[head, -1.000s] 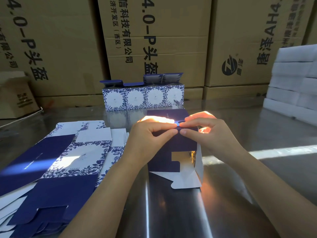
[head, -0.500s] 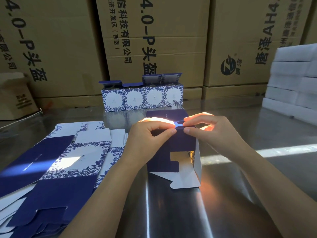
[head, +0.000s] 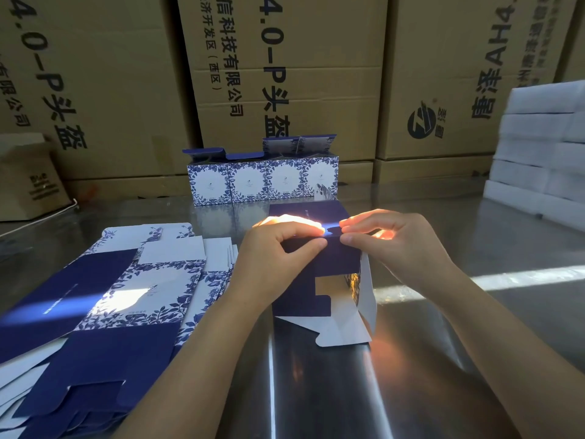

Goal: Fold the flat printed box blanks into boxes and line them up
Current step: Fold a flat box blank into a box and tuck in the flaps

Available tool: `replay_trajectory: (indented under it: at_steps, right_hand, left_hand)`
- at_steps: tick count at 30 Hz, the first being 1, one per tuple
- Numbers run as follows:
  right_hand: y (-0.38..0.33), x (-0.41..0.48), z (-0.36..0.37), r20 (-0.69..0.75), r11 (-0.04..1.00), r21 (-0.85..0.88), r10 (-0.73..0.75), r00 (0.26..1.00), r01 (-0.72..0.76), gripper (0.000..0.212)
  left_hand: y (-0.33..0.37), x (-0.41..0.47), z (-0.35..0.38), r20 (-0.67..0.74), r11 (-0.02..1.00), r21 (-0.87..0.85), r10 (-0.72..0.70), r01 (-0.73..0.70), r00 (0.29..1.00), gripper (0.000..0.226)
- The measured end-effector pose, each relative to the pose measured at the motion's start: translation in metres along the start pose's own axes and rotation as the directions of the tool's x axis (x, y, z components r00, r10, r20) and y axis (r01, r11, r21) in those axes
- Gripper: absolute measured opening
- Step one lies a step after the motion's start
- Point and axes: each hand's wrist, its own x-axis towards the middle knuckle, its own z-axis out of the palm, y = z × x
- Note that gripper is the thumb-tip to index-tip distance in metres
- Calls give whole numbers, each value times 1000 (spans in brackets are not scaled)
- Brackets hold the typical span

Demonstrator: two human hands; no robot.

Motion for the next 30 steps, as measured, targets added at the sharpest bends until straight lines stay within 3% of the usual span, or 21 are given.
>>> replay_trajectory:
  at_steps: [4, 7, 9, 14, 15, 17, 19, 21, 23, 27, 30]
  right_hand:
    - [3, 0, -1, -7, 1000, -13, -21, 1000, 21, 7]
    - [5, 0, 0, 11, 994, 111, 15, 1000, -16, 5]
    - [10, 2, 2, 58, 963, 258, 68, 996, -81, 12]
    - [24, 13, 5, 228, 832, 405, 309, 923, -378, 49]
    - [29, 14, 5, 247, 825, 366, 360, 900, -431, 55]
    - [36, 11, 1, 268, 894, 31, 424, 865, -447, 61]
    - [42, 5, -1, 388, 876, -358, 456, 801, -324, 58]
    - [42, 1, 0, 512, 807, -554, 524, 681, -204, 41]
    - [34, -1, 1, 567, 797, -581, 542, 621, -165, 20]
    - [30, -1, -2, 605, 836, -536, 476, 639, -116, 15]
    - [32, -1, -2, 598, 853, -516, 425, 680, -80, 9]
  left_hand:
    - [0, 0, 1, -4, 1000, 17, 16, -16, 1000, 16]
    - [-2, 1, 1, -20, 1000, 18, 13, -13, 1000, 13]
    - [-4, 2, 1, -39, 1000, 29, 7, -6, 999, 12]
    - [-8, 3, -2, -71, 995, 89, -39, 45, 997, 18]
    - [-9, 3, -3, -71, 993, 101, -47, 54, 996, 19]
    - [-9, 4, -5, -71, 990, 130, -51, 60, 996, 17]
    - [-9, 4, -5, -68, 986, 159, -38, 48, 997, 15]
    - [-9, 4, -4, -63, 982, 186, -19, 30, 998, 16]
    - [-9, 3, -4, -53, 980, 199, -13, 24, 998, 17]
    - [-8, 2, -5, -70, 983, 182, -25, 37, 997, 30]
    - [-10, 1, -7, -90, 988, 147, -43, 56, 995, 25]
